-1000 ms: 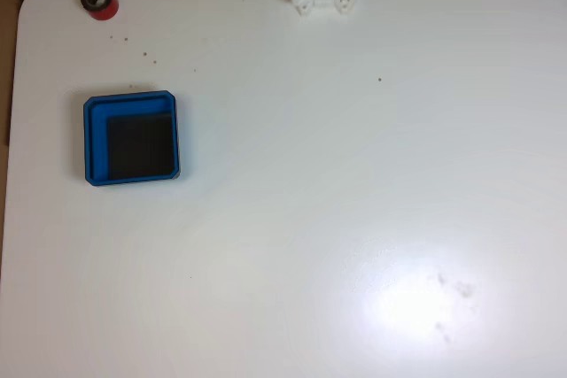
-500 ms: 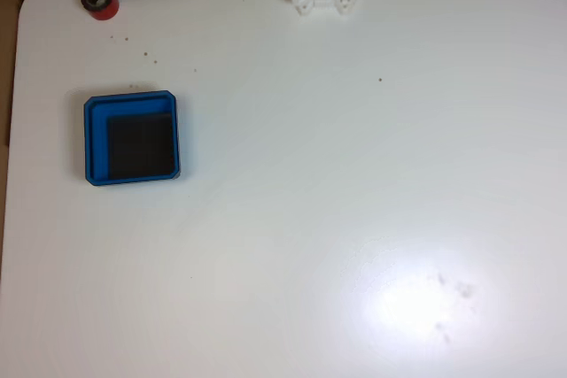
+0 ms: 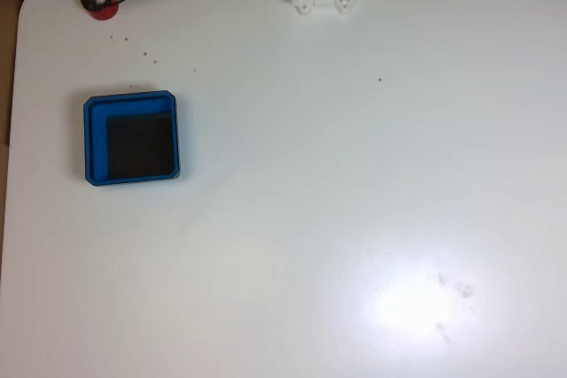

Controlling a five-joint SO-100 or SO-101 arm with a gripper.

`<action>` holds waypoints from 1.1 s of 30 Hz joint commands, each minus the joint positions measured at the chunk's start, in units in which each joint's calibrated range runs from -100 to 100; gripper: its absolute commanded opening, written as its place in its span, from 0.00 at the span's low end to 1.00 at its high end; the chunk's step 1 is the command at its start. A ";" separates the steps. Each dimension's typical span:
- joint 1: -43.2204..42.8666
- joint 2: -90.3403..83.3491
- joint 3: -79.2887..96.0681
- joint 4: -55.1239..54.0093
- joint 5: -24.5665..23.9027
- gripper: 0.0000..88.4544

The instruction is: Pick the red roll and drop it in the blue box

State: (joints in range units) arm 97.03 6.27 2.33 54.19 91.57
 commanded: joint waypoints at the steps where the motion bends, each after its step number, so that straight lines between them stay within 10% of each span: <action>1: -0.55 1.34 -4.13 0.35 -0.42 0.03; 33: 2.68 10.29 -4.04 -11.12 0.02 0.15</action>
State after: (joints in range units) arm 98.81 16.68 1.88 44.50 91.40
